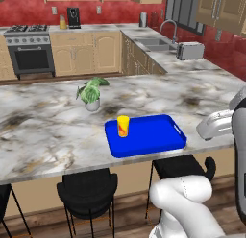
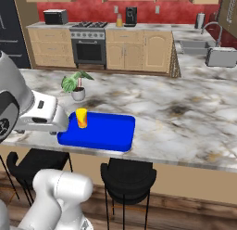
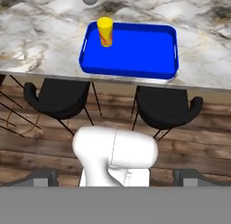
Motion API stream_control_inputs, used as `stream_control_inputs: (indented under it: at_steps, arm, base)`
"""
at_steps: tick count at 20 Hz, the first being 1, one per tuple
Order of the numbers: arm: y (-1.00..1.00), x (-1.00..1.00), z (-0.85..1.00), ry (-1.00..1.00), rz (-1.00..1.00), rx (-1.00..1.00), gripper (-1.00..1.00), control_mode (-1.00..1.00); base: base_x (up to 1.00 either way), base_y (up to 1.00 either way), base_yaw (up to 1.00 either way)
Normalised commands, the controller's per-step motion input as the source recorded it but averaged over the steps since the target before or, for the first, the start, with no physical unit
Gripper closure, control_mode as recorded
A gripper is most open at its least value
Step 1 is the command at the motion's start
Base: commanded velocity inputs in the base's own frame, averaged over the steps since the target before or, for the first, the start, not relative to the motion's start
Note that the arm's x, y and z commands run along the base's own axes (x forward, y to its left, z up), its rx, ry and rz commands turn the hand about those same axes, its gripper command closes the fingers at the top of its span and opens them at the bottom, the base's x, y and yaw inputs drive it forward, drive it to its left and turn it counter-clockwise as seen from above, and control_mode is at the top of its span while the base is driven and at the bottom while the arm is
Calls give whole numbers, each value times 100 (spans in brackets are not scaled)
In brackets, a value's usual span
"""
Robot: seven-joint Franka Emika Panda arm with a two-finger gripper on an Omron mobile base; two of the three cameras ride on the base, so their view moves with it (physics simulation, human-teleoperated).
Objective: There is a tray on the dining counter. Grab the cup, mug, and pitcher and place them on the tray. The pitcher may be placed next to the tray if it cannot fit the tray.
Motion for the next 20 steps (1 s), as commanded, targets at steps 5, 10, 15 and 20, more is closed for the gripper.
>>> stream_control_inputs:
  at_steps: [5,10,15,20]
  arm:
    - [8,0,-10,0,0,0,-100,100]
    - [0,0,0,0,0,0,-100,100]
    - [0,0,0,0,0,0,-100,100]
    - [0,0,0,0,0,0,-100,100]
  base:
    - [-29,7,0]
    - [-100,55,-3]
    - [-100,100,0]
    - [-85,100,-6]
